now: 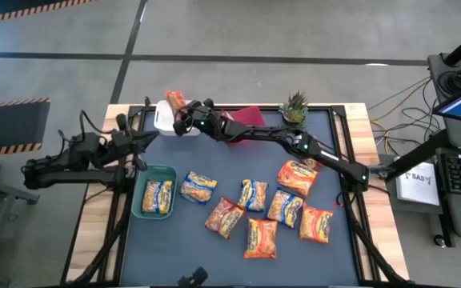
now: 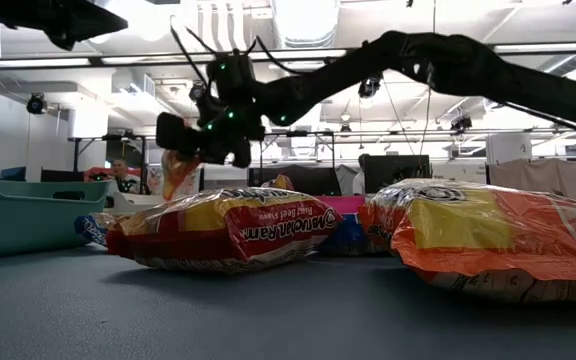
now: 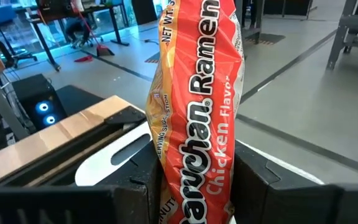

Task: Sort Maruchan noodles
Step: Put the orange noodle pack into the white bin

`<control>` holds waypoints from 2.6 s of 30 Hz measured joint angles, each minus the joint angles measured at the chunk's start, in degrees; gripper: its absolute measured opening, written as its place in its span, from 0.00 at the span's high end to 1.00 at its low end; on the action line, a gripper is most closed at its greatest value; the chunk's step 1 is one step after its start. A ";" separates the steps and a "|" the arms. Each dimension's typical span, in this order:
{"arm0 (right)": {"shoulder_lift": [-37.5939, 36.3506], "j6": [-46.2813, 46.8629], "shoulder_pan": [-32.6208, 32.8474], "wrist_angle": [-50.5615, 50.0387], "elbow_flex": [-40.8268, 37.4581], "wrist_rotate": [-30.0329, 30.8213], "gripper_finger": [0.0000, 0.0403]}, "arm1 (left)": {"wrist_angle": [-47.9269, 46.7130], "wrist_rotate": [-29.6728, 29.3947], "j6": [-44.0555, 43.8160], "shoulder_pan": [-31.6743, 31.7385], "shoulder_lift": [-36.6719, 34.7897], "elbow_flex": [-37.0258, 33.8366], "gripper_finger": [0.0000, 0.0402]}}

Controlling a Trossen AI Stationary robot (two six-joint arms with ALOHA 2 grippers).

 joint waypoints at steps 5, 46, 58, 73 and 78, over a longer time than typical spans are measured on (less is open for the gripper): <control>1.43 1.31 -0.22 -0.45 0.15 0.11 0.69 | 0.00 0.00 0.00 -0.02 -0.61 -0.06 1.00; 1.96 3.23 -0.24 -6.49 0.02 -4.83 0.71 | 0.08 0.00 0.00 -0.02 -0.62 -0.32 1.00; 1.91 4.22 -0.31 -7.08 0.02 -7.45 0.47 | 0.07 0.00 -0.01 -0.01 -0.62 -0.32 1.00; 1.89 0.00 -0.27 -4.39 0.02 -19.16 0.57 | 0.08 -0.01 -0.02 -0.02 -0.59 -0.32 1.00; 1.80 -0.07 -0.42 -4.49 0.02 -19.21 0.58 | 0.18 -0.01 -0.02 -0.01 -0.59 -0.50 1.00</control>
